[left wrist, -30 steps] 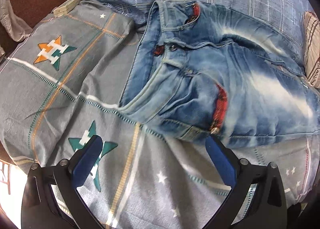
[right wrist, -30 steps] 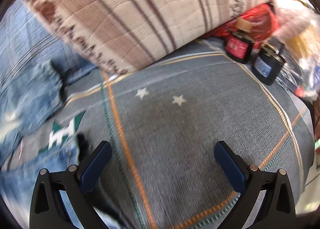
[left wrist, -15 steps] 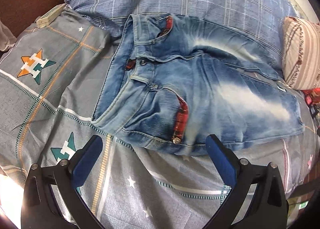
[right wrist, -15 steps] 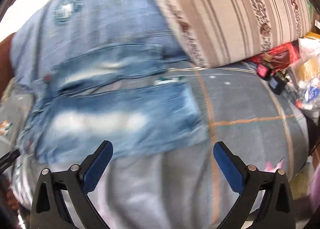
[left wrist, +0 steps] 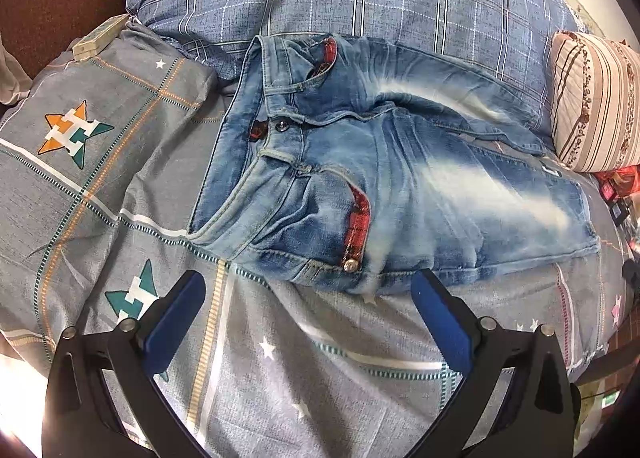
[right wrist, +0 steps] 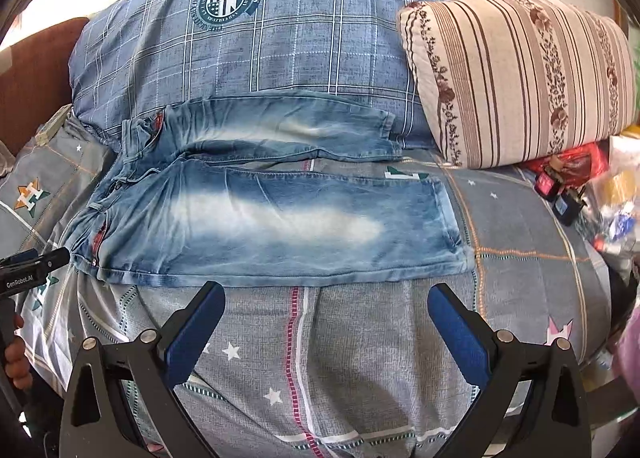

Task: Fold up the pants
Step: 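Move both grippers over the jeans toward the waistband and leg hems, then close the right gripper on a leg hem while the left gripper grasps the waistband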

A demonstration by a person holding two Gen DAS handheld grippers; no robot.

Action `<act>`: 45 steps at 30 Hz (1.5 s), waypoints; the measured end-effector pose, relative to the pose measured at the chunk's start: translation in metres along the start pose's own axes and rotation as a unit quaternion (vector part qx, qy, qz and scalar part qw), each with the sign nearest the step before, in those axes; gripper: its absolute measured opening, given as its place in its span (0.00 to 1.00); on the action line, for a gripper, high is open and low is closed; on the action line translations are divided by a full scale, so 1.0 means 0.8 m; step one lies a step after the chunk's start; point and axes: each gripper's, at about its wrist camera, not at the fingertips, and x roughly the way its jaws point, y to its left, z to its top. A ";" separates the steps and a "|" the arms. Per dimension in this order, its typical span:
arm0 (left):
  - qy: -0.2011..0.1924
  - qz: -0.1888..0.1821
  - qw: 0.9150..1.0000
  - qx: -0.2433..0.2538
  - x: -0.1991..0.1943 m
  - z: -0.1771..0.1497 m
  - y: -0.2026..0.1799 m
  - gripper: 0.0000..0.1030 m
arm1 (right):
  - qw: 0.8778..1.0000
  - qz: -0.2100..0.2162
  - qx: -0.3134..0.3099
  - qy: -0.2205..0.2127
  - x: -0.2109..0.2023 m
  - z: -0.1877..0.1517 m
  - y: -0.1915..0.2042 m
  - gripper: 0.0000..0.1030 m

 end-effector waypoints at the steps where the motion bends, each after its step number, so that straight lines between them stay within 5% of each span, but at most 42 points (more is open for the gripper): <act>1: 0.000 0.000 1.000 -0.001 0.000 -0.001 0.002 1.00 | 1.000 -0.007 0.002 -0.001 0.002 0.001 -0.003 0.99; 19: 0.015 0.025 1.000 -0.001 0.010 -0.022 0.036 1.00 | 0.993 -0.089 0.065 0.030 0.034 -0.032 -0.104 0.99; 25: 0.041 0.000 0.999 -0.016 0.022 -0.015 0.030 1.00 | 0.991 -0.094 0.084 0.037 0.042 -0.037 -0.128 0.99; 31: 0.064 -0.008 0.998 -0.013 0.034 0.005 0.011 1.00 | 0.993 -0.068 0.087 0.042 0.056 -0.030 -0.137 0.99; 36: 0.090 -0.056 0.990 -0.095 0.048 0.024 0.033 1.00 | 0.986 -0.043 0.143 0.069 0.087 -0.015 -0.181 0.98; 40: 0.106 -0.084 0.979 -0.151 0.062 0.041 0.057 1.00 | 0.960 0.079 0.252 0.096 0.120 -0.013 -0.216 0.98; 45: 0.137 -0.117 0.958 -0.224 0.090 0.042 0.085 1.00 | 0.935 0.145 0.297 0.132 0.161 -0.015 -0.207 0.96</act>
